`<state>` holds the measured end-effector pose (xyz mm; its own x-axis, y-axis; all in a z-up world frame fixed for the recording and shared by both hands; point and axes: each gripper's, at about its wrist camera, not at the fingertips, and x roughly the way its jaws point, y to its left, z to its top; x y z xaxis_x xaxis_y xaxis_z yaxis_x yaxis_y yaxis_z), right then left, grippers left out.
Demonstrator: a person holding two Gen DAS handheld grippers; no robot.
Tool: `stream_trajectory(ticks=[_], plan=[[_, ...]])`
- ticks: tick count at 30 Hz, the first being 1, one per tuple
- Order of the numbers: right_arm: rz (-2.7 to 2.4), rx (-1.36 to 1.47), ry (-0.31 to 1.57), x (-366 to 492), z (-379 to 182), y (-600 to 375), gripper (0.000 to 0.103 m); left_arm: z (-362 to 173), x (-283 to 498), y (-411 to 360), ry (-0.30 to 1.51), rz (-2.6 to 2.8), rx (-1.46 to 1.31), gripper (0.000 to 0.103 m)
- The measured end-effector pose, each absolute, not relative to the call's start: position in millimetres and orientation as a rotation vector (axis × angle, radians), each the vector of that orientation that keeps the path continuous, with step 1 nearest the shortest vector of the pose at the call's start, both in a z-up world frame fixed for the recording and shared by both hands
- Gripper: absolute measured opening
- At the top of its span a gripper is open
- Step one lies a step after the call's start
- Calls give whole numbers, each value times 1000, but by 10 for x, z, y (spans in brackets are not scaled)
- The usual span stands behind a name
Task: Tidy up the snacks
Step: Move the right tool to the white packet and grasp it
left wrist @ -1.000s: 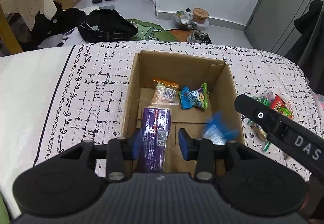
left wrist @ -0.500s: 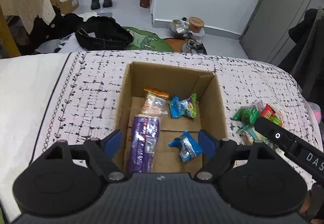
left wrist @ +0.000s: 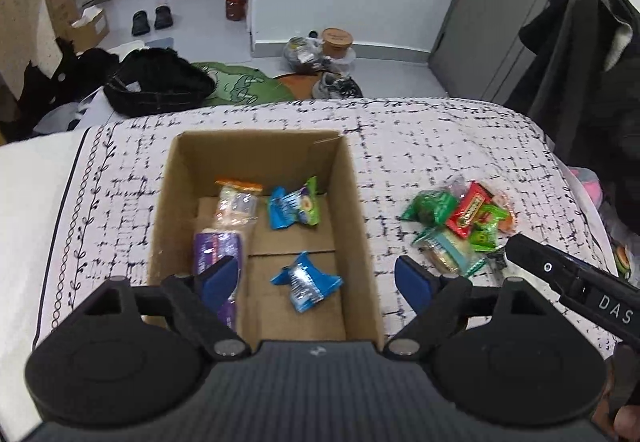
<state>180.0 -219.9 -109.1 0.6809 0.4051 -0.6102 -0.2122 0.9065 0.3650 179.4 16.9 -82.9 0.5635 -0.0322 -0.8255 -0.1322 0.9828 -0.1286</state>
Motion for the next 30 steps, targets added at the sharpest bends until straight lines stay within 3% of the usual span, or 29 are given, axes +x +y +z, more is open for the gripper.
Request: stream_trajectory(ticks=[30], plan=[[174, 273, 744, 1735, -1200, -3183, 85, -812, 1990, -861, 942, -63, -63, 85]])
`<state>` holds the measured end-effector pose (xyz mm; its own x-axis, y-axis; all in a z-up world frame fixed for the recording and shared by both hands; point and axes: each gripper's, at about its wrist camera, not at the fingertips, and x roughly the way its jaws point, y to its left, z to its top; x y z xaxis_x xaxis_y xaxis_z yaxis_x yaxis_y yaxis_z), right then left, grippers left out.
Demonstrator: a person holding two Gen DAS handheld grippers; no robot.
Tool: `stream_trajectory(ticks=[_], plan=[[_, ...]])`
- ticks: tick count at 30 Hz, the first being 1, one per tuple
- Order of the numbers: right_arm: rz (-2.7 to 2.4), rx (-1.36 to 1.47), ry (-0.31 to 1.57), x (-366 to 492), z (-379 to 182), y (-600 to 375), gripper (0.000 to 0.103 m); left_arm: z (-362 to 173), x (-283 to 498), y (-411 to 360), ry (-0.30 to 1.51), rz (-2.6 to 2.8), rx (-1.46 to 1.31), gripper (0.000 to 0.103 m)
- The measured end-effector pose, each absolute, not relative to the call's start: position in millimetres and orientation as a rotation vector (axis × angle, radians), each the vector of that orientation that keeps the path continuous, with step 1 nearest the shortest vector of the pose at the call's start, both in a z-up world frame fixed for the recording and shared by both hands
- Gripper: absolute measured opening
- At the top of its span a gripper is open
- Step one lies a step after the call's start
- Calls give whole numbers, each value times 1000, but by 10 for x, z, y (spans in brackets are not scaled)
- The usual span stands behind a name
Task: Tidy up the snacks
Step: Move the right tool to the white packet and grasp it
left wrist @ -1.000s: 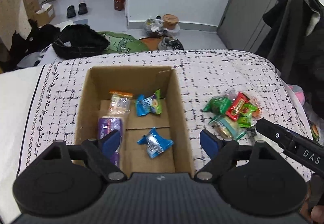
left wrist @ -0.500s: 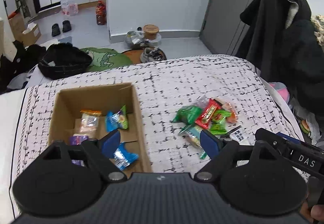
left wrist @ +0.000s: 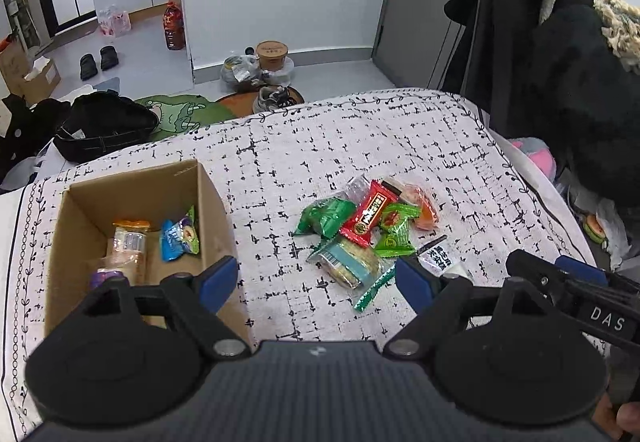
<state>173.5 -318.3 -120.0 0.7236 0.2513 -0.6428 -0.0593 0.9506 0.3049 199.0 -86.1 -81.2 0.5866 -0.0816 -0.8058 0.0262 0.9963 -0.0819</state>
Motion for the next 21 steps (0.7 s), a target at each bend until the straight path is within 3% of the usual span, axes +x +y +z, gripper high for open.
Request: stream_trajectory(ticks=[21], plan=[[222, 246, 813, 2055, -1674, -3145, 84, -1317, 2401, -1056, 1016, 16, -74, 85]])
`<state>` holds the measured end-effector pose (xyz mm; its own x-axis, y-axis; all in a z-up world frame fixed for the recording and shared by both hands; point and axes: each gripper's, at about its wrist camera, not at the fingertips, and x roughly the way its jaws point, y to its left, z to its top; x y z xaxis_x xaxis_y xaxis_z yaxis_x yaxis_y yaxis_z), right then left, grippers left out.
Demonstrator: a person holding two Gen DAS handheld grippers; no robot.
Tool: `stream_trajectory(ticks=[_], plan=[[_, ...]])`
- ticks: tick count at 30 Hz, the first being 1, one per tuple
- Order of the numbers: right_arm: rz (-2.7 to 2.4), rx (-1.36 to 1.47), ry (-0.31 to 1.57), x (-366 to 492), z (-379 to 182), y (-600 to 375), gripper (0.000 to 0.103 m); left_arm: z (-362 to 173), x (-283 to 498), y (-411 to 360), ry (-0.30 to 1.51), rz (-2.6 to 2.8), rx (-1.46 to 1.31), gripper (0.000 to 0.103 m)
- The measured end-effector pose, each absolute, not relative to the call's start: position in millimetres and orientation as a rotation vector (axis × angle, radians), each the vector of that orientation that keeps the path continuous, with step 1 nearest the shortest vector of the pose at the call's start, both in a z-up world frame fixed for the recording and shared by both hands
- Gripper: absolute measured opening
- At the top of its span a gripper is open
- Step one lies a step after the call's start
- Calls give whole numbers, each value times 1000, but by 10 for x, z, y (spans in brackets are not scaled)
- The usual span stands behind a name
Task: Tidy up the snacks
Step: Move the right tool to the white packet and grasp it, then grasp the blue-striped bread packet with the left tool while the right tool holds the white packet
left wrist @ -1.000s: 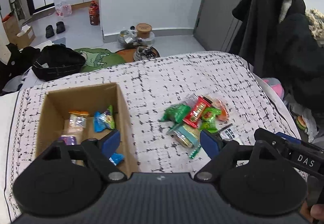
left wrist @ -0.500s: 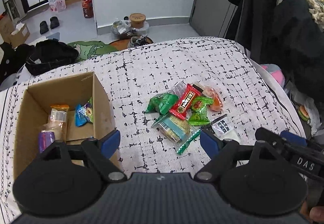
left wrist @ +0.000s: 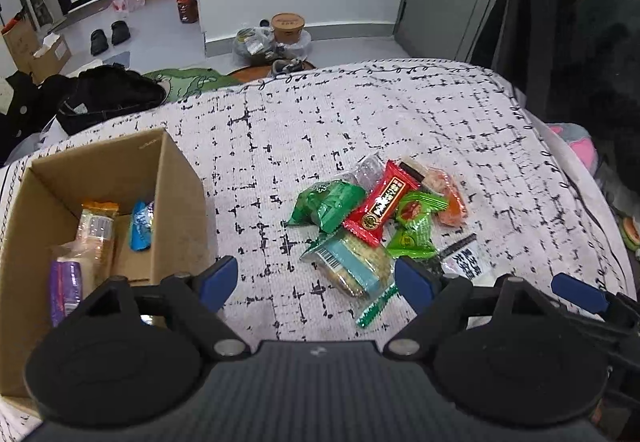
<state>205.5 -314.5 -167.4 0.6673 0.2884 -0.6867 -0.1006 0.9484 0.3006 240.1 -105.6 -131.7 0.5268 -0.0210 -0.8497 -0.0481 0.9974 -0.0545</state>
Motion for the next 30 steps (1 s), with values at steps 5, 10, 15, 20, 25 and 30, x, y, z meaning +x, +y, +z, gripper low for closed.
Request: stream_trajectory(ticks=[5, 10, 15, 20, 25, 30], plan=[[252, 211, 818, 2142, -1744, -3067, 83, -1434, 2490, -1093, 1037, 43, -92, 85], [266, 175, 823, 2230, -1807, -3009, 83, -1495, 2548, -1103, 1041, 68, -98, 85], [265, 166, 848, 2307, -1887, -2981, 81, -1575, 2600, -1103, 1054, 88, -120, 85], [223, 157, 897, 2362, -2036, -3014, 67, -1633, 2628, -1156, 1061, 88, -121, 85], [207, 194, 883, 2327, -2014, -3091, 46, -1701, 2661, -1245, 1062, 77, -107, 85], [160, 206, 866, 2328, -1998, -3181, 43, -1792, 2697, -1329, 1059, 79, -95, 85]])
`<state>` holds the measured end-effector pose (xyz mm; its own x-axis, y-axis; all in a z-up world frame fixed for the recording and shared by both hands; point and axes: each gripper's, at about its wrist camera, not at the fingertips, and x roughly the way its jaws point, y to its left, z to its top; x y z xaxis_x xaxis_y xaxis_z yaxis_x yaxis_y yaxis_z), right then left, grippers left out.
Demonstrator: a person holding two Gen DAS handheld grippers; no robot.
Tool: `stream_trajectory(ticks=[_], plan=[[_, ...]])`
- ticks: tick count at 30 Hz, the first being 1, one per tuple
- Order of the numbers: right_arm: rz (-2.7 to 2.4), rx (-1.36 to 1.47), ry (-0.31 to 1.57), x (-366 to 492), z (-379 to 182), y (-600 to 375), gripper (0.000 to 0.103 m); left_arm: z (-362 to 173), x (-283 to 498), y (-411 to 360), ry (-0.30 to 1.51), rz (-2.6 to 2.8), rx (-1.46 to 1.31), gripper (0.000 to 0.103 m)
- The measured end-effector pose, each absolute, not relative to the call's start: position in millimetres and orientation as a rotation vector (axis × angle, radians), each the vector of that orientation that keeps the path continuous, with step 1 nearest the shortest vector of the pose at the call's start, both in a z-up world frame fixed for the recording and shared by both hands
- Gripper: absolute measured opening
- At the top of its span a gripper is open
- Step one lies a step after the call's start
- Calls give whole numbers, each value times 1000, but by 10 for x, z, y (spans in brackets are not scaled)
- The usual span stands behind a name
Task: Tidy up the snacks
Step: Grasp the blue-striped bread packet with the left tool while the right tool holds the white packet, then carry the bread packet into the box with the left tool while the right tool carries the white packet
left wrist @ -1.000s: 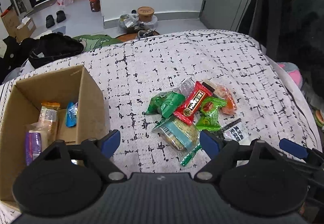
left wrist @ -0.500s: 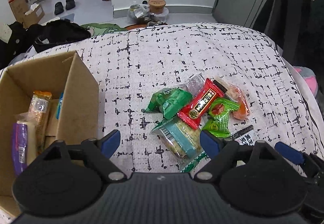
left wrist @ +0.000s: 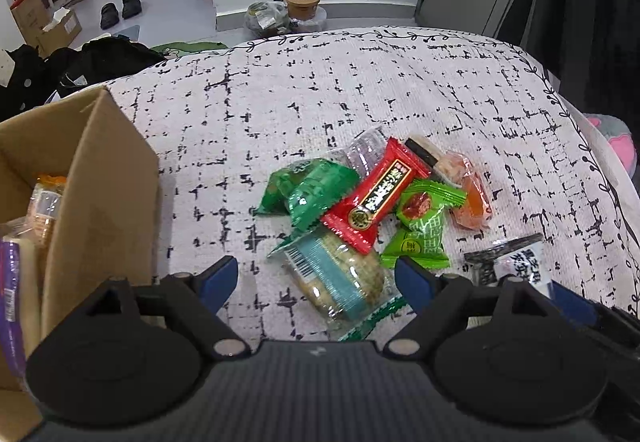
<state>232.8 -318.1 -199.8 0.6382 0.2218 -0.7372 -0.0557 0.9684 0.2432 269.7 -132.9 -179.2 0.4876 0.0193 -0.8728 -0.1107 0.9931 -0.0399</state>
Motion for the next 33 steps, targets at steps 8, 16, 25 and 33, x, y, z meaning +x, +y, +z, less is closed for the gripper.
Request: stream_trajectory(ticks=[8, 16, 25, 33], plan=[[154, 214, 867, 2300, -2000, -3226, 43, -1832, 2810, -1406, 1020, 92, -74, 85], [152, 213, 871, 2324, -1988, -3188, 45, -2004, 2765, -1322, 1093, 129, -62, 85], [182, 124, 875, 2299, -2002, -3009, 62, -1999, 2657, -1249, 1081, 90, -67, 69], [175, 50, 869, 2263, -2037, -2918, 59, -1956, 2527, -1202, 1080, 26, -63, 48]])
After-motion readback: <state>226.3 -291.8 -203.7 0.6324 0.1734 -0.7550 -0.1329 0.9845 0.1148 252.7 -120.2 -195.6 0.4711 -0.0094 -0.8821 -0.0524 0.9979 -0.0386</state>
